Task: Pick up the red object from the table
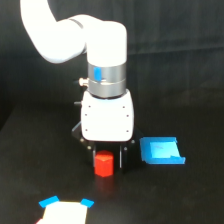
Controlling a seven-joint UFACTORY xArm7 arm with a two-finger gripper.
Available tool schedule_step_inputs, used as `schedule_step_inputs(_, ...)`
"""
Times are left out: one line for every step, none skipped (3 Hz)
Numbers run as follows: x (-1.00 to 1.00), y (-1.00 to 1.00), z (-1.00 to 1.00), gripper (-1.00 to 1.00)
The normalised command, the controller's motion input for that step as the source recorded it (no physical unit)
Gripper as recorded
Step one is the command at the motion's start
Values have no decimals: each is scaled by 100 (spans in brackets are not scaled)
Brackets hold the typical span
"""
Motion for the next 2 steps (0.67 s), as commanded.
schedule_step_inputs(43,-20,100,-100)
schedule_step_inputs(4,8,97,-32)
